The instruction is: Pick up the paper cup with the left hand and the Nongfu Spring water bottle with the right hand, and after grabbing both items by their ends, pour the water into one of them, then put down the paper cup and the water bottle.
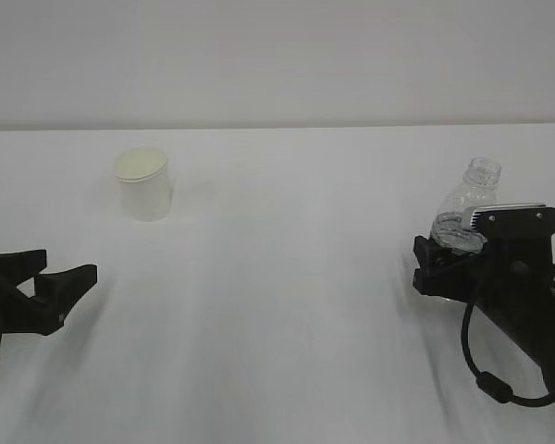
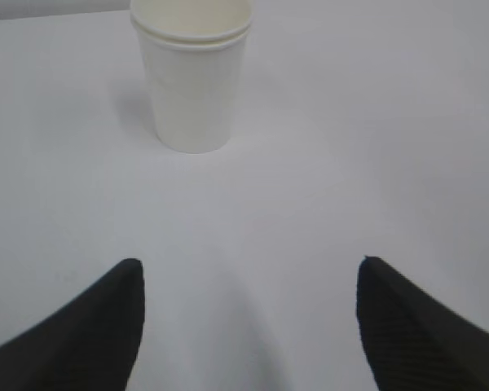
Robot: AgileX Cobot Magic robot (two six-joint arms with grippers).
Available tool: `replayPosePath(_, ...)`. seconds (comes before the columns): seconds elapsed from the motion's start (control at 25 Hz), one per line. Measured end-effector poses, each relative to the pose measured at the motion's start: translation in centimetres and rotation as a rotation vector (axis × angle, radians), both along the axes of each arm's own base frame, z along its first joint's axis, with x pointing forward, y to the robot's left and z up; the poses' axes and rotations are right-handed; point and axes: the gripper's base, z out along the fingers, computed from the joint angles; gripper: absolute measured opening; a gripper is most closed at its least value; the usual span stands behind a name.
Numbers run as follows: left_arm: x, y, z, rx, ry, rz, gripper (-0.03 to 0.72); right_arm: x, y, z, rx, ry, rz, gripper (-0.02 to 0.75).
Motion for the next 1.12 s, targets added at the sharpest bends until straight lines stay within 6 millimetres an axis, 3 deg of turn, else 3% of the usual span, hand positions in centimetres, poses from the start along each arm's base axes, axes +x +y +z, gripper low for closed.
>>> replayPosePath(0.16, 0.0, 0.0, 0.0, 0.000, 0.000, 0.000, 0.586, 0.0, 0.0, 0.0, 0.000, 0.000, -0.005, 0.577)
replayPosePath(0.4, 0.0, 0.0, 0.0, 0.000, 0.000, 0.000, 0.586, 0.0, 0.0, 0.0, 0.000, 0.001, -0.005, 0.467)
replayPosePath(0.72, 0.0, 0.0, 0.0, 0.000, 0.000, 0.000, 0.586, -0.1, 0.4, 0.0, -0.005, 0.001, 0.047, 0.453)
replayPosePath(1.12, 0.0, 0.0, 0.0, 0.000, 0.000, 0.000, 0.586, -1.2, 0.3, 3.4, -0.049, -0.072, 0.088, 0.452)
